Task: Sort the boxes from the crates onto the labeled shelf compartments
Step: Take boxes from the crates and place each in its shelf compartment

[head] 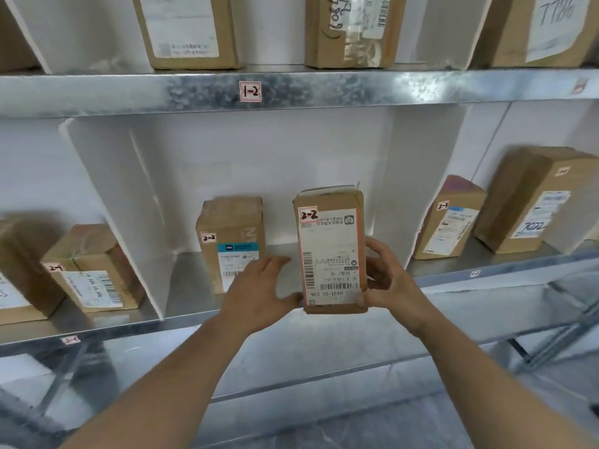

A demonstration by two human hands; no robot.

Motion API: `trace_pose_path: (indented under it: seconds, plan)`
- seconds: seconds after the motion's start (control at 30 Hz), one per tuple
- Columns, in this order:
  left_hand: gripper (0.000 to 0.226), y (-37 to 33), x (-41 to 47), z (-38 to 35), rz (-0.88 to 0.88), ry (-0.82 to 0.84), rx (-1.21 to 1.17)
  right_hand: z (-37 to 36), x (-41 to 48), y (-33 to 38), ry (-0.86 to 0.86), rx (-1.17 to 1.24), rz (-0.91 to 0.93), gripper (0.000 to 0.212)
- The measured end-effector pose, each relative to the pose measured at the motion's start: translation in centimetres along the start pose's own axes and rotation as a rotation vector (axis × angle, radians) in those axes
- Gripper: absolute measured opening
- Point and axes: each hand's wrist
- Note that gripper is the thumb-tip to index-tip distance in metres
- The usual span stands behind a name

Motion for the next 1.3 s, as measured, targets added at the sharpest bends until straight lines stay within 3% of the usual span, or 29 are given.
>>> trace_pose_path:
  seconds: [0.2,0.4,0.5,0.63,0.87,1.0,1.1,1.17,1.3]
  plan:
    - [0.065,-0.6,4.2,-2.1,0.096,-0.017,-0.034,3.3,4.7,-1.8,0.061,0.065,0.026,0.091]
    - [0.055,-2.3,7.3,-3.6,0.18,0.049,-0.481,5.0,10.1,-5.1,0.086,0.073,-0.008,0.097]
    - [0.049,-3.2,9.2,-5.1,0.252,-0.02,-0.566,4.8,12.4,-6.3,0.124,0.02,-0.025,0.104]
    - [0.057,-3.6,11.3,-7.2,0.316,-0.082,-0.6,4.3,14.8,-8.2,0.094,-0.07,-0.054,0.085]
    - [0.056,-3.3,11.9,-9.2,0.345,-0.08,-0.562,3.9,15.3,-10.0,0.095,-0.125,-0.11,0.084]
    - [0.062,-3.6,11.4,-8.9,0.352,-0.061,-0.537,4.0,15.0,-9.3,0.086,-0.201,-0.163,0.095]
    - [0.061,-4.0,9.8,-8.2,0.337,-0.065,-0.465,4.4,13.3,-7.7,-0.005,-0.502,-0.107,0.098]
    - [0.058,-4.3,8.0,-7.3,0.308,-0.08,-0.381,4.3,11.4,-6.2,-0.102,-0.745,0.025,0.09]
    - [0.056,-4.5,4.3,-4.4,0.244,-0.175,-0.172,3.2,7.5,-2.4,-0.211,-0.897,0.173,0.071]
Point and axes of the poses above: each hand's wrist, its own x-axis towards the middle knuckle, its own z-axis out of the back of the hand, y = z × x, and after that the axes turned 6 degrees about -z, right-handed
